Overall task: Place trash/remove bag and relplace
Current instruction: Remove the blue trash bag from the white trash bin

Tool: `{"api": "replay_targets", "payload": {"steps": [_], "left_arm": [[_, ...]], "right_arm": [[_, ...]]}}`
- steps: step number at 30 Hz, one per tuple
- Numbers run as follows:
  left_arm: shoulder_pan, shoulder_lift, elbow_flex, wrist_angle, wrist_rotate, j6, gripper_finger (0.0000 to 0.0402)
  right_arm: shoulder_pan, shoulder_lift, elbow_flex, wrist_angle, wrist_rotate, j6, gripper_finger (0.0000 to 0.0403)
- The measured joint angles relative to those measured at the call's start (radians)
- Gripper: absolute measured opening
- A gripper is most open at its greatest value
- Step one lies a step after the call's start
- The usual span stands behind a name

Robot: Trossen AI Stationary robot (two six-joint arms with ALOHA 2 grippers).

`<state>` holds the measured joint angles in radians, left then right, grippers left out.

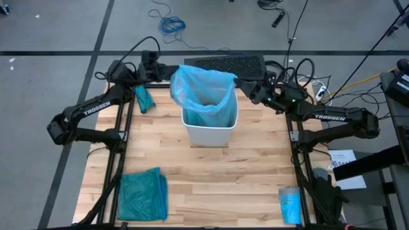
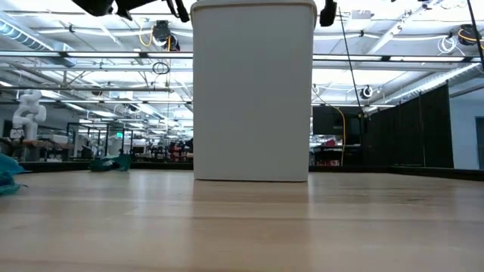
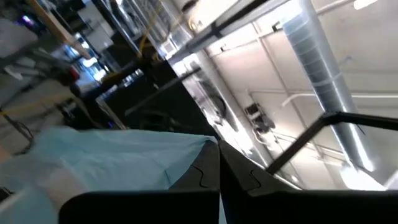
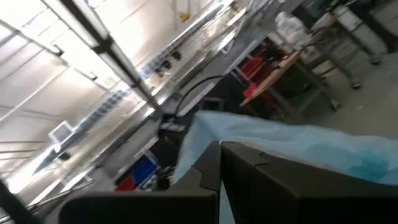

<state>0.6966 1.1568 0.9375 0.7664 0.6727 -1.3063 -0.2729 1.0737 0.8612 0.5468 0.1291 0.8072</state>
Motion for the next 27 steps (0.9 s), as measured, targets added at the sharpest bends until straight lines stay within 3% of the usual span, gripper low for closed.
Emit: {"api": "replay_targets", "payload": {"steps": [15, 27], "left_arm": [[-0.230, 0.071, 0.000, 0.004, -0.045, -0.022, 0.0000], [-0.247, 0.106, 0.000, 0.043, -0.090, -0.021, 0.0000]], "right_arm": [[-0.151, 0.000, 0.000, -0.014, -0.083, 0.071, 0.0000], [-0.152, 0.000, 0.000, -0.028, -0.109, 0.075, 0.0000]]}}
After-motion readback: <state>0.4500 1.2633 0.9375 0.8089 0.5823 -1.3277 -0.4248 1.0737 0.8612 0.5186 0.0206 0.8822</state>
